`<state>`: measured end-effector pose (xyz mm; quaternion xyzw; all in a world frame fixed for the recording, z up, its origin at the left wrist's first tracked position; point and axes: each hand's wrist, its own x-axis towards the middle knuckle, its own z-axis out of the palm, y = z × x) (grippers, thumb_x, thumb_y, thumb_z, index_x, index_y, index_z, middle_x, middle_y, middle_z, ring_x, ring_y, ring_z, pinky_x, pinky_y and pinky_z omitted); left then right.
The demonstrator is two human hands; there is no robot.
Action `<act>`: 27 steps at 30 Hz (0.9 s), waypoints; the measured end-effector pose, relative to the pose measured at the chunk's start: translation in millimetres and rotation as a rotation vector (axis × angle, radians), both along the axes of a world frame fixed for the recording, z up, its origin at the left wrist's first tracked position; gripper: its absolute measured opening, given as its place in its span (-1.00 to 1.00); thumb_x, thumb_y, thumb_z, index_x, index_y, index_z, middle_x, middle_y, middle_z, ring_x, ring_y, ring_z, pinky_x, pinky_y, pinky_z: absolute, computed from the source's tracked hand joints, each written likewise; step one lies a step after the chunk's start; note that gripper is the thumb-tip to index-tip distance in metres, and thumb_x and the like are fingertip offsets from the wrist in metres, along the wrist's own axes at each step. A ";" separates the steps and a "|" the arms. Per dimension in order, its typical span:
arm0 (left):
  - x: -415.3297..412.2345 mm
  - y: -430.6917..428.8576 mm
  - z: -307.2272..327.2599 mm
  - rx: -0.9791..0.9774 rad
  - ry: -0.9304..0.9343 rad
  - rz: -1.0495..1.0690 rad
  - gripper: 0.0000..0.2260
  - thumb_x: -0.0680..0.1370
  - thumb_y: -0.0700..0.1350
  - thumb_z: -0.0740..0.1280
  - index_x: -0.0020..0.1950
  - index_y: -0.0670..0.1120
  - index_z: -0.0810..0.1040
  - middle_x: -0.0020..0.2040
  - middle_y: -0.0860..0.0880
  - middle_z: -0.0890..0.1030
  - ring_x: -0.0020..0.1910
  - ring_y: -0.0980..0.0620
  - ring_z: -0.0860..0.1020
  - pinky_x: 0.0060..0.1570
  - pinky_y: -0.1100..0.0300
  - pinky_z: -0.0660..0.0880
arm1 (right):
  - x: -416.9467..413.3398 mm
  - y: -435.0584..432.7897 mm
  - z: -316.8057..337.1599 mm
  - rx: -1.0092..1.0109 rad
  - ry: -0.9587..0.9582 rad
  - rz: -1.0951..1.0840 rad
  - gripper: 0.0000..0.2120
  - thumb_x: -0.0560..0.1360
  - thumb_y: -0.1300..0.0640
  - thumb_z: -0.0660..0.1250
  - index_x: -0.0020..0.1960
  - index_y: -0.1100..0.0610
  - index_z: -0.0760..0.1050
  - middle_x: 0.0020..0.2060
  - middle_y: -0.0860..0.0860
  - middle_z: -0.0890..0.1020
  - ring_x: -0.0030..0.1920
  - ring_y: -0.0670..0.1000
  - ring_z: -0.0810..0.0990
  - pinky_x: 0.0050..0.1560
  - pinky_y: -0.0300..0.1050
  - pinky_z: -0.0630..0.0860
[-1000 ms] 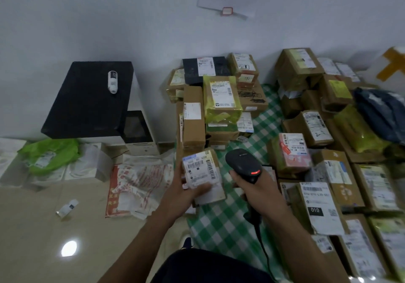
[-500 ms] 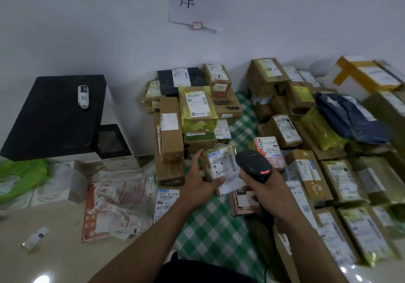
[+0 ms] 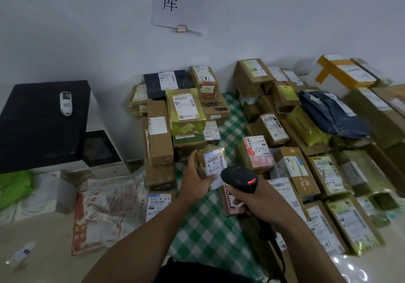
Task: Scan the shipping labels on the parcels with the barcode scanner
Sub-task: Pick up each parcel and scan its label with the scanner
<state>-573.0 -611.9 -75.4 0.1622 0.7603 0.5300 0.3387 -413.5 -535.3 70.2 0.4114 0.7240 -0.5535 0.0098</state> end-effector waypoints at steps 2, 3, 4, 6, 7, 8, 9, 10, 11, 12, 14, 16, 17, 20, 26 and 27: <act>1.6 0.5 -3.1 0.000 0.025 -0.002 -0.04 0.45 -0.19 0.60 0.65 0.14 0.06 0.47 0.00 0.46 0.41 0.06 0.45 0.25 0.16 0.43 | 1.0 0.0 1.1 -0.004 -0.034 0.032 -0.89 0.60 0.07 0.45 0.08 0.09 0.61 -0.28 0.12 0.71 -0.36 -0.07 0.65 -0.35 -0.30 0.51; 2.0 0.6 -4.7 -0.004 0.038 -0.008 -0.03 0.45 -0.18 0.60 0.65 0.15 0.05 0.47 0.00 0.47 0.42 0.04 0.46 0.25 0.17 0.44 | 1.3 -0.4 1.7 -0.006 -0.044 0.044 -0.87 0.61 0.07 0.44 0.07 0.13 0.61 -0.31 0.11 0.70 -0.37 -0.06 0.64 -0.35 -0.30 0.51; 2.1 0.8 -5.2 -0.007 0.043 -0.011 -0.03 0.45 -0.18 0.60 0.65 0.16 0.05 0.47 0.00 0.48 0.41 0.06 0.47 0.25 0.17 0.44 | 1.8 -0.2 1.5 -0.011 -0.047 0.047 -0.85 0.62 0.08 0.43 0.08 0.17 0.61 -0.34 0.09 0.68 -0.38 -0.07 0.63 -0.36 -0.30 0.51; 1.7 0.6 -6.8 -0.003 0.035 -0.011 -0.04 0.45 -0.19 0.59 0.65 0.16 0.05 0.47 -0.01 0.47 0.34 0.14 0.45 0.23 0.19 0.43 | 2.7 0.4 0.8 -0.025 -0.055 0.041 -0.81 0.62 0.10 0.42 0.10 0.23 0.60 -0.37 0.05 0.65 -0.40 -0.09 0.60 -0.37 -0.31 0.50; 1.6 0.2 -6.8 -0.003 0.033 -0.011 -0.04 0.46 -0.20 0.59 0.65 0.16 0.05 0.47 -0.02 0.46 0.30 0.17 0.43 0.21 0.20 0.43 | 3.0 0.4 0.7 -0.027 -0.060 0.041 -0.80 0.63 0.10 0.41 0.11 0.24 0.60 -0.37 0.04 0.64 -0.40 -0.09 0.59 -0.37 -0.32 0.50; 1.5 -0.2 -6.1 -0.003 0.031 -0.013 -0.04 0.46 -0.20 0.59 0.65 0.16 0.06 0.47 -0.03 0.45 0.27 0.17 0.42 0.20 0.20 0.43 | 3.1 0.3 0.9 -0.028 -0.060 0.042 -0.81 0.63 0.10 0.41 0.11 0.24 0.60 -0.37 0.03 0.64 -0.40 -0.10 0.59 -0.37 -0.32 0.50; 1.0 -0.1 -6.1 -0.002 0.025 -0.012 -0.05 0.46 -0.19 0.59 0.65 0.17 0.06 0.47 -0.03 0.44 0.26 0.17 0.41 0.19 0.20 0.42 | 2.8 0.2 1.1 -0.029 -0.057 0.042 -0.82 0.63 0.11 0.41 0.12 0.22 0.59 -0.37 0.04 0.64 -0.41 -0.11 0.59 -0.37 -0.32 0.50; 0.8 -0.1 -6.0 0.001 0.015 -0.011 -0.05 0.46 -0.19 0.59 0.65 0.17 0.06 0.44 -0.01 0.44 0.25 0.17 0.41 0.19 0.20 0.42 | 2.7 0.4 1.3 -0.033 -0.050 0.039 -0.83 0.63 0.12 0.41 0.12 0.21 0.59 -0.36 0.05 0.65 -0.41 -0.11 0.59 -0.37 -0.31 0.50; 0.7 -0.2 -5.6 0.001 0.004 -0.014 -0.05 0.46 -0.19 0.59 0.65 0.16 0.07 0.40 0.03 0.44 0.25 0.17 0.41 0.18 0.20 0.42 | 2.2 0.1 2.4 -0.038 -0.039 0.031 -0.84 0.62 0.12 0.42 0.13 0.19 0.59 -0.34 0.08 0.66 -0.41 -0.12 0.60 -0.37 -0.31 0.50; 0.6 -0.9 -4.7 -0.002 -0.007 -0.018 -0.05 0.46 -0.19 0.59 0.65 0.16 0.07 0.36 0.07 0.43 0.24 0.17 0.41 0.17 0.20 0.42 | 2.1 1.3 2.0 -0.042 -0.025 0.013 -0.85 0.62 0.12 0.43 0.15 0.15 0.60 -0.29 0.11 0.69 -0.40 -0.12 0.61 -0.37 -0.31 0.51; -0.1 -3.9 -5.1 0.002 -0.039 -0.034 -0.04 0.45 -0.17 0.60 0.65 0.15 0.07 0.39 0.09 0.44 0.26 0.16 0.44 0.18 0.19 0.44 | 3.9 4.7 -0.7 -0.044 -0.003 -0.048 -0.83 0.60 0.09 0.46 0.17 0.00 0.58 -0.18 0.11 0.73 -0.36 -0.15 0.64 -0.34 -0.30 0.52; 2.8 -11.0 -6.8 0.003 -0.093 -0.087 -0.03 0.46 -0.17 0.60 0.66 0.11 0.04 0.47 0.04 0.47 0.27 0.14 0.47 0.16 0.18 0.48 | 8.7 9.4 -6.5 -0.021 -0.003 -0.096 -0.81 0.58 0.04 0.47 0.17 -0.06 0.58 -0.17 0.05 0.75 -0.33 -0.14 0.66 -0.32 -0.28 0.52; 6.7 -16.4 -7.7 -0.013 -0.122 -0.125 -0.03 0.47 -0.18 0.58 0.67 0.10 0.02 0.47 0.02 0.49 0.25 0.12 0.50 0.09 0.20 0.52 | 11.8 11.2 -9.3 -0.012 -0.010 -0.118 -0.82 0.58 0.03 0.48 0.16 -0.04 0.60 -0.20 0.03 0.75 -0.35 -0.13 0.66 -0.32 -0.28 0.52; 22.8 -35.8 -19.8 -0.065 -0.236 -0.233 -0.04 0.51 -0.23 0.53 0.67 0.10 -0.06 0.42 -0.04 0.54 0.18 0.03 0.61 -0.09 0.13 0.67 | 22.2 14.7 -17.1 0.001 -0.034 -0.156 -0.87 0.58 0.03 0.47 0.08 0.06 0.62 -0.34 -0.02 0.71 -0.42 -0.10 0.60 -0.38 -0.29 0.48; 42.4 -54.9 -45.5 -0.247 -0.396 -0.392 -0.21 0.49 -0.27 0.53 0.55 -0.01 0.13 0.21 0.02 0.59 0.06 0.05 0.63 -0.25 0.24 0.63 | 28.0 10.4 -26.5 0.008 -0.059 -0.131 -0.86 0.58 0.00 0.47 0.12 -0.03 0.60 -0.21 0.01 0.75 -0.35 -0.05 0.66 -0.31 -0.19 0.52; 44.3 -55.6 -48.6 -0.281 -0.406 -0.430 -0.21 0.48 -0.26 0.55 0.55 -0.01 0.14 0.22 0.00 0.60 0.08 0.03 0.63 -0.22 0.21 0.64 | 27.7 8.5 -26.3 0.016 -0.057 -0.122 -0.86 0.58 0.01 0.47 0.13 -0.06 0.60 -0.20 0.01 0.76 -0.36 -0.05 0.66 -0.33 -0.20 0.53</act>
